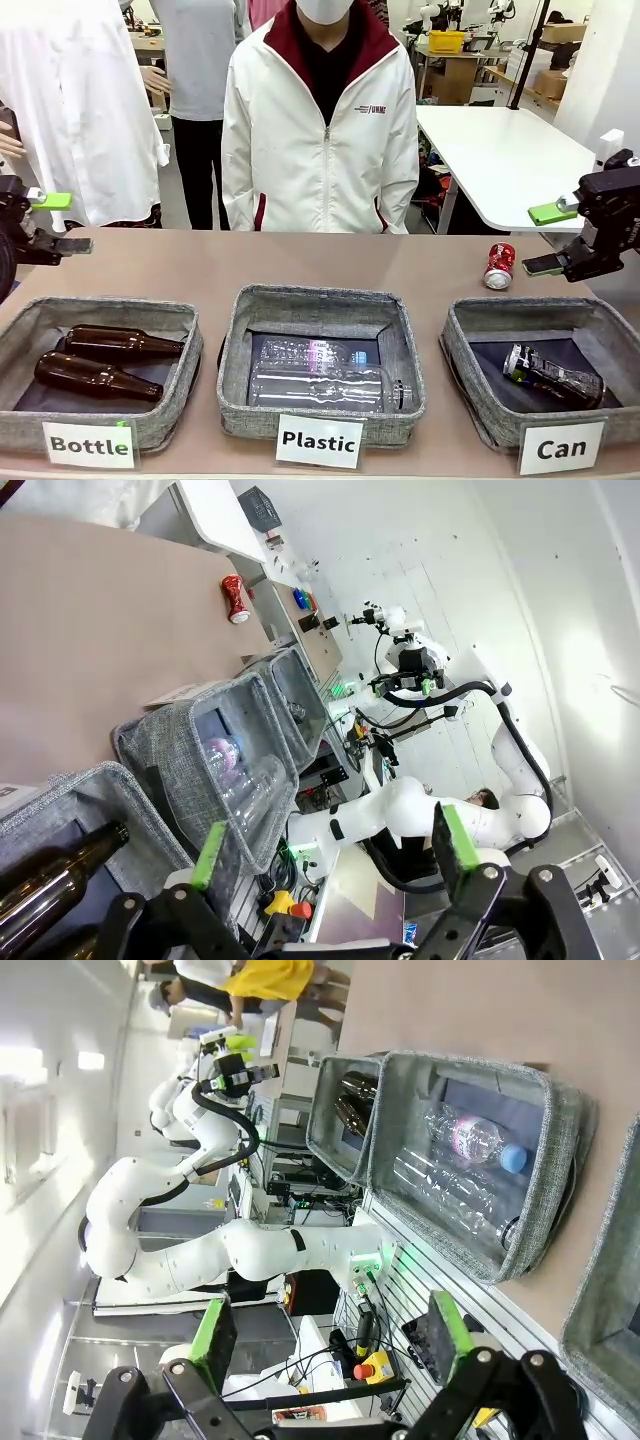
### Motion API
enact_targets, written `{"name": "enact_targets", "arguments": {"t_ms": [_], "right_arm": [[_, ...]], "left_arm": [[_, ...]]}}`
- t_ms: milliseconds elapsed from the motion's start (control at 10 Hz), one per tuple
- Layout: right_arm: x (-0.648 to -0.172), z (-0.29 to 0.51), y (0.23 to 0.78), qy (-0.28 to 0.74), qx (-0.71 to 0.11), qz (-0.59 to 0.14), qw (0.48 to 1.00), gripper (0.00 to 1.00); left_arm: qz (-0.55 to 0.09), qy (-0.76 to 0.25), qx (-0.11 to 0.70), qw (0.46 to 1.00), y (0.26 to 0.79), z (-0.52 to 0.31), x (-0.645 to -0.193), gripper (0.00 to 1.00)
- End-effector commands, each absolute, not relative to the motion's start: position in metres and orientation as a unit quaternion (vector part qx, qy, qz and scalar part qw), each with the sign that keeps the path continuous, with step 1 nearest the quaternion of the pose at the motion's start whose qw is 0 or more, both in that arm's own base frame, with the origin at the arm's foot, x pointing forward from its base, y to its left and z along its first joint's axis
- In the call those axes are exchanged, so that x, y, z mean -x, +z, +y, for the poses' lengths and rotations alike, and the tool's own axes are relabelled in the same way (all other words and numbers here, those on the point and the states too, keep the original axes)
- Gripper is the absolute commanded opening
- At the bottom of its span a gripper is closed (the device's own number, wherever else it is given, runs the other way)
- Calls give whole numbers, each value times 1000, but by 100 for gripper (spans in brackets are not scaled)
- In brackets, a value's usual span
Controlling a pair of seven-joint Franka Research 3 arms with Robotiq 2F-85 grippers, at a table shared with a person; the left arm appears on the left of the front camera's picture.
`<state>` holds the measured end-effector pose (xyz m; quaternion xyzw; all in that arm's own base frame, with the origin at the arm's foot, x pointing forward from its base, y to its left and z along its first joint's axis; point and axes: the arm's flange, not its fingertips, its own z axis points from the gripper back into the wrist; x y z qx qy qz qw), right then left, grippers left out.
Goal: Sort the can waste into the basket.
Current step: Pick up the can waste from the table and place it in the right Fabric basket.
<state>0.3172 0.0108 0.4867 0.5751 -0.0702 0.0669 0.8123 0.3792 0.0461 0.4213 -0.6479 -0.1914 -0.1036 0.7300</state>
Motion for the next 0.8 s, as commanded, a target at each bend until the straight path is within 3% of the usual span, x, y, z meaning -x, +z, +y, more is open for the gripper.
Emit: {"name": "enact_targets", "arguments": {"t_ms": [0,200,400,600,700], "right_arm": [[-300,16,491,28,-438,-49,897,100],[-320,27,504,-65,-250,-56,964,100],[-349,19,509,-170,-129,-36,976,100],[-352,9,513,-207,-112,-47,971,100],[-341,-3,520,-218,-155,-118,956,100]], "left_arm": [[-195,-111,649,727,421,48,-378,100],[-195,-111,649,727,421,48,-378,100],[-195,-111,649,727,421,48,-378,100],[-195,-111,649,727,421,48,-378,100],[-195,-111,649,727,421,48,-378,100]]}}
